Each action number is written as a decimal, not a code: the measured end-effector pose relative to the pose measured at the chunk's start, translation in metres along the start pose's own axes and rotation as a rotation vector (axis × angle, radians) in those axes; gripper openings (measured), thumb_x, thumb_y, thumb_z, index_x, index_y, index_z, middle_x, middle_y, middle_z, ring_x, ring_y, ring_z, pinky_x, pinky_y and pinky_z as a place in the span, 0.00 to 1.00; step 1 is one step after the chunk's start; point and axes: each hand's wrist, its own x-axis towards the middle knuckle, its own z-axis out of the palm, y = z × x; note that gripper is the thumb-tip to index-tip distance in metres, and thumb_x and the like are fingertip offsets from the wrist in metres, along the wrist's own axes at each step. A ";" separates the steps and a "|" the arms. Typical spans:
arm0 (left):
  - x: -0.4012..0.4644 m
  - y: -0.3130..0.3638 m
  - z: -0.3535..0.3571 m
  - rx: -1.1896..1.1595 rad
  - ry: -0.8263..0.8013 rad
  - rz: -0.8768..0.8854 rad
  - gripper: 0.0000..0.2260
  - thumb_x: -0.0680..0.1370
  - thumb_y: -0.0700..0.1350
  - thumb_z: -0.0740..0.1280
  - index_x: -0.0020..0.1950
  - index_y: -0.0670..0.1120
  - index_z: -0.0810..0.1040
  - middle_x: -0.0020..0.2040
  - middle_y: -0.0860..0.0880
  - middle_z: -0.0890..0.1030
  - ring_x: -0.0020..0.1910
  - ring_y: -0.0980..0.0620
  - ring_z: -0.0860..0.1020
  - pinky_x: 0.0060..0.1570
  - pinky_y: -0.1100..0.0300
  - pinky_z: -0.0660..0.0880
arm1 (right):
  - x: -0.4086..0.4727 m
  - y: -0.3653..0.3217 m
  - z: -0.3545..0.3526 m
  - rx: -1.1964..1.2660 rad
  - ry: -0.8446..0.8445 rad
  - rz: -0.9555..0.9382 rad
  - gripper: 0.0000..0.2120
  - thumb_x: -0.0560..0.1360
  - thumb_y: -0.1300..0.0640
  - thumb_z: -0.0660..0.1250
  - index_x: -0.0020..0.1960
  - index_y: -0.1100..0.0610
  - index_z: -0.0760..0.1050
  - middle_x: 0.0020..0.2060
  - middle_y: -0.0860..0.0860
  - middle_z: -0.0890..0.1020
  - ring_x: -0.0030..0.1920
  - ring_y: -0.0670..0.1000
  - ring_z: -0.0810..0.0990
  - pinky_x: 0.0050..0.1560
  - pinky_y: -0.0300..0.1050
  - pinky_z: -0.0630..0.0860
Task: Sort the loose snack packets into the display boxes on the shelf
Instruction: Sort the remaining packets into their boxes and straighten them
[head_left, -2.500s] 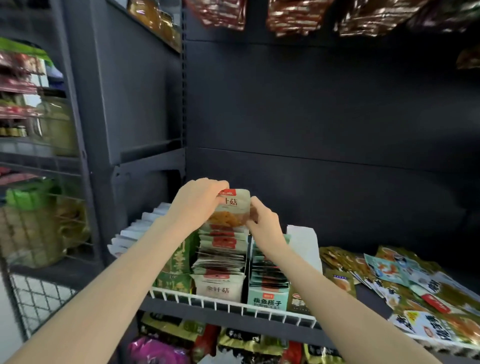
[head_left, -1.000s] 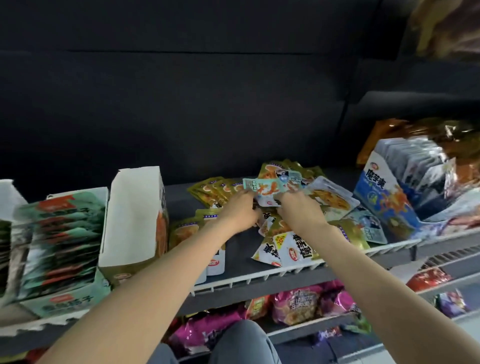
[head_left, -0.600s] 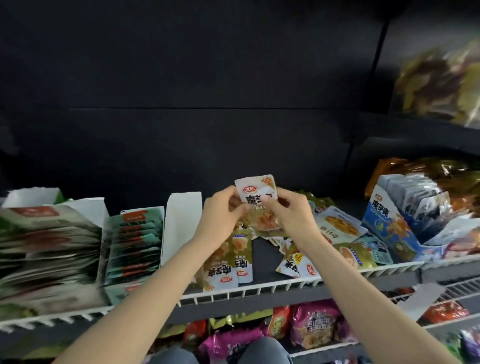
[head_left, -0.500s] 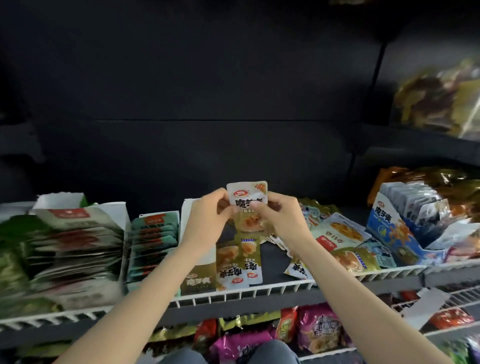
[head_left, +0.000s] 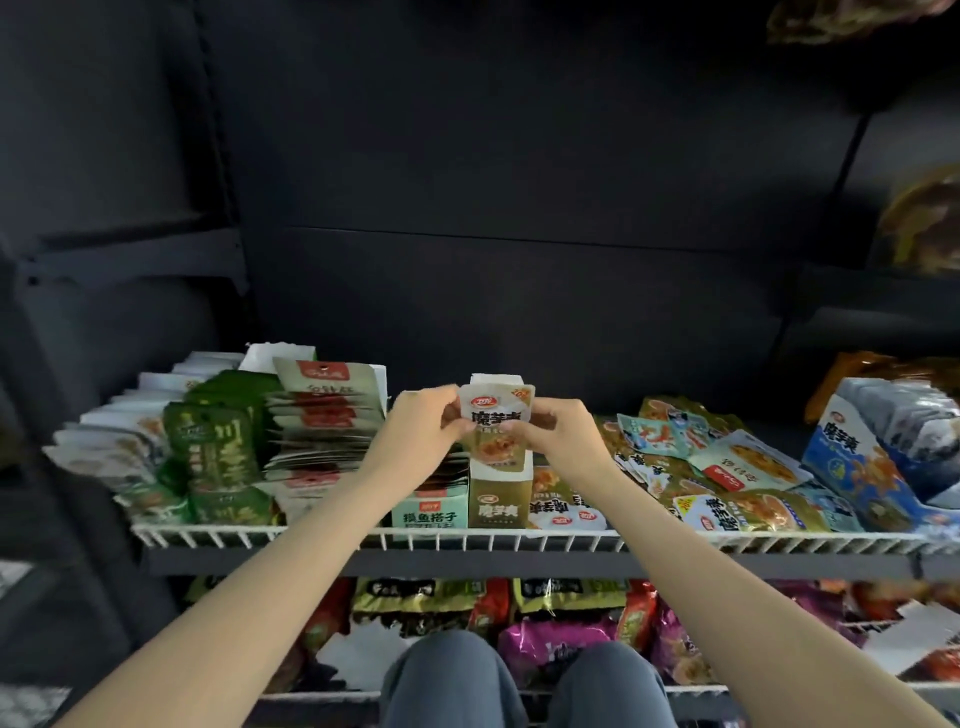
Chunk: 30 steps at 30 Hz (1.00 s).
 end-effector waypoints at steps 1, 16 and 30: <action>0.000 0.000 0.000 0.006 -0.009 0.006 0.03 0.76 0.45 0.68 0.44 0.47 0.77 0.40 0.55 0.78 0.43 0.55 0.78 0.45 0.60 0.75 | -0.001 0.001 0.000 -0.008 0.001 0.000 0.14 0.73 0.52 0.70 0.47 0.64 0.79 0.43 0.62 0.83 0.47 0.66 0.80 0.48 0.65 0.76; -0.003 0.013 0.005 0.161 -0.194 0.028 0.07 0.76 0.49 0.67 0.50 0.49 0.80 0.47 0.53 0.80 0.44 0.54 0.78 0.47 0.55 0.78 | -0.008 0.019 -0.010 -0.259 -0.196 0.044 0.07 0.74 0.60 0.68 0.39 0.51 0.79 0.32 0.44 0.77 0.32 0.42 0.73 0.34 0.33 0.67; 0.004 0.075 0.057 -0.019 -0.148 0.171 0.12 0.80 0.41 0.59 0.63 0.45 0.73 0.60 0.50 0.75 0.59 0.54 0.73 0.59 0.61 0.71 | -0.006 0.084 -0.037 -0.395 -0.133 0.457 0.19 0.76 0.60 0.63 0.66 0.59 0.70 0.49 0.56 0.79 0.46 0.54 0.78 0.40 0.42 0.73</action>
